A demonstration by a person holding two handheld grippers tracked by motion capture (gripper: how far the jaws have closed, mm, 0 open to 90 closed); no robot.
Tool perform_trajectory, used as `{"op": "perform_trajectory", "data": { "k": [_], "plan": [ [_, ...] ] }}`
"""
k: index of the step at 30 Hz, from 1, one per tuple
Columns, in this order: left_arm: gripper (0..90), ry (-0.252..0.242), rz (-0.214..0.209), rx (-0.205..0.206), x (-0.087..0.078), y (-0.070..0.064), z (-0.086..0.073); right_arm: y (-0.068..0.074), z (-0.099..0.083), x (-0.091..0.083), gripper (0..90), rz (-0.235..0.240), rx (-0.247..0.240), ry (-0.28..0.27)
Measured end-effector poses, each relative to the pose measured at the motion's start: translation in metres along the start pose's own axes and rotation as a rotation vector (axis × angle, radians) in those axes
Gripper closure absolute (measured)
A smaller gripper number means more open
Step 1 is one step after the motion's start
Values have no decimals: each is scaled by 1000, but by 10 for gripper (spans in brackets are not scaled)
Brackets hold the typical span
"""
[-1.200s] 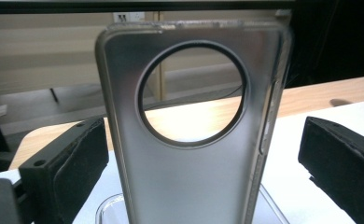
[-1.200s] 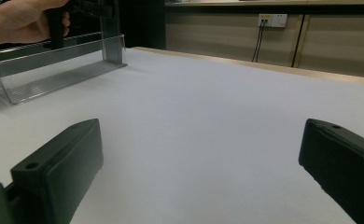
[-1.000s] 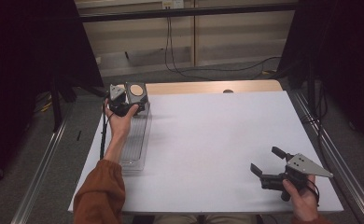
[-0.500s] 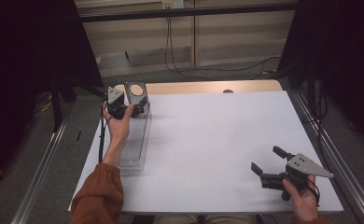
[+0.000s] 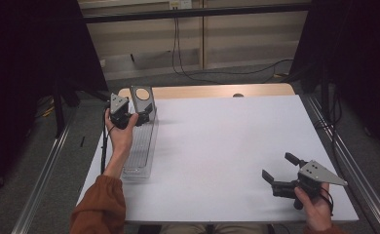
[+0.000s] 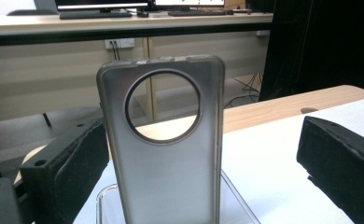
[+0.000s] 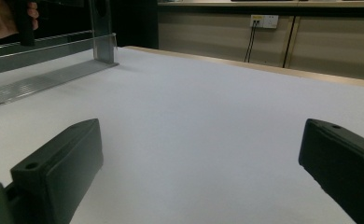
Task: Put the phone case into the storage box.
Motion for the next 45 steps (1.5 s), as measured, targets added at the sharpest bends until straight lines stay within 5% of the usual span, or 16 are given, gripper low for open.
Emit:
{"op": "perform_trajectory", "data": {
  "k": [12, 19, 26, 29, 35, 45],
  "plan": [
    [25, -19, -15, -34, -15, -3, -4, 0, 0, 0, 0, 1, 3, 2],
    [25, -35, -26, -12, -25, -6, 1, 0, -2, -1, 0, 2, 6, 7],
    [25, -55, -52, -39, -36, -9, 1, -2, -3, -4, 0, -5, 10, 5],
    [24, -67, -57, -7, -42, -10, 0, -2, -3, -4, 0, 3, 6, 8],
    [24, -99, -69, -30, -52, -13, 1, -2, -3, -3, 0, -1, 9, 10],
    [21, -88, -77, -27, -66, -14, -6, 0, -1, -2, 0, 3, 9, 9]
  ]
}}
Point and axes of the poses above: each handheld gripper's, and its own axes: x roughly forward along the jaws, z roughly out of its top, y roughly to its left, the point moved 1 cm from there along x, roughly forward along the jaws, and after that the axes turned 9 degrees about -y, right-handed, at the moved point
